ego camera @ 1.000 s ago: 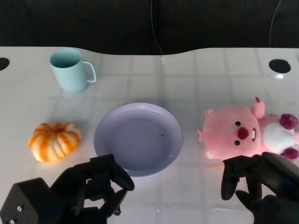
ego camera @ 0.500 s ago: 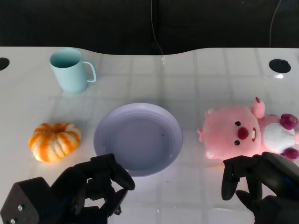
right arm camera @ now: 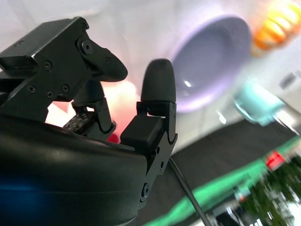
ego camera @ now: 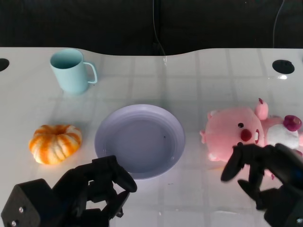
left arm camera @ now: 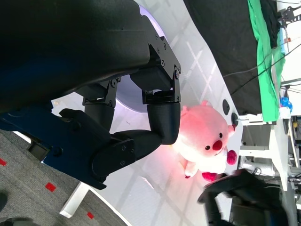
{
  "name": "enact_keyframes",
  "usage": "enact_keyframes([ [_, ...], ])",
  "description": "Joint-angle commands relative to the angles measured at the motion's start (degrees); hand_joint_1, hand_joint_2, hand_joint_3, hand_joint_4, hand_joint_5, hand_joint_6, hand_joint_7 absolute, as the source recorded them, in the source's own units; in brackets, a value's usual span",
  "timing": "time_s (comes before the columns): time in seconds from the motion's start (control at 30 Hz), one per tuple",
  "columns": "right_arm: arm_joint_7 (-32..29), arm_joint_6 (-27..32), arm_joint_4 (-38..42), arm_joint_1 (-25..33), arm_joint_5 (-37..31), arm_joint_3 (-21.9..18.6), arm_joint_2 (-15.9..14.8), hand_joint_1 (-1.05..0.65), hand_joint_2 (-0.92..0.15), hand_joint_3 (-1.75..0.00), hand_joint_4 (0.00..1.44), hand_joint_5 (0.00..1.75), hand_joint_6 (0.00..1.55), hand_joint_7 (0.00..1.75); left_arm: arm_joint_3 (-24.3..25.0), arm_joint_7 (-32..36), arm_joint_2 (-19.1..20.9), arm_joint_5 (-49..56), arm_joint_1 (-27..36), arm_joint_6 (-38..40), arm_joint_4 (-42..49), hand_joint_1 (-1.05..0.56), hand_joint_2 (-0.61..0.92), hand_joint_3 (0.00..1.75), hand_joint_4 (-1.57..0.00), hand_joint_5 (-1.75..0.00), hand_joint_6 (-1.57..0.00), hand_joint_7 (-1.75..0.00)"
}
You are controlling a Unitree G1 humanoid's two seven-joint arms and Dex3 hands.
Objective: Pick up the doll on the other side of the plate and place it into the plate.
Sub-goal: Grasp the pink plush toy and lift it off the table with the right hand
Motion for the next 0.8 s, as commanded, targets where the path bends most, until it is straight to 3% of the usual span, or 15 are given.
enact_keyframes([
  [0.03,-2.5,0.2,-2.9,-0.4,0.0,-2.3,0.3,-0.1,-0.58,-0.7,0.69,1.0,0.7,0.59,0.4,0.3,0.3,-0.2,-0.7,0.5,0.6,-0.27,0.68,0.87,-0.62,-1.75,-0.67,-1.35],
  [0.23,-3.1,3.6,-7.2,-1.8,-7.9,-3.7,-2.4,-0.35,-0.9,-0.15,0.45,0.62,0.5,0.21,0.3,0.4,0.4,0.2,-1.0,0.8,1.0,-0.27,0.68,0.88,-0.61,-1.75,-0.67,-1.36],
  [0.4,0.4,9.9,-11.9,-3.1,-12.3,-4.9,-4.5,-0.48,-0.92,-0.07,0.19,0.49,0.29,0.07,0.2,0.5,0.4,0.6,-1.1,0.6,1.2,-0.27,0.68,0.88,-0.6,-1.75,-0.66,-1.36],
  [0.57,3.9,14.1,-15.0,-4.0,-17.3,-5.0,-6.5,-0.59,-0.91,-0.01,0.03,0.46,0.19,0.01,0.1,0.5,0.3,0.7,-1.2,0.6,1.4,-0.27,0.68,0.87,-0.6,-1.75,-0.66,-1.37],
  [0.8,12.5,19.1,-17.4,-6.6,-28.9,-2.9,-11.1,-0.67,-0.87,0.0,0.0,0.4,0.13,0.01,0.4,0.3,0.3,0.2,-1.2,0.4,1.5,-0.27,0.68,0.87,-0.61,-1.75,-0.66,-1.36],
])
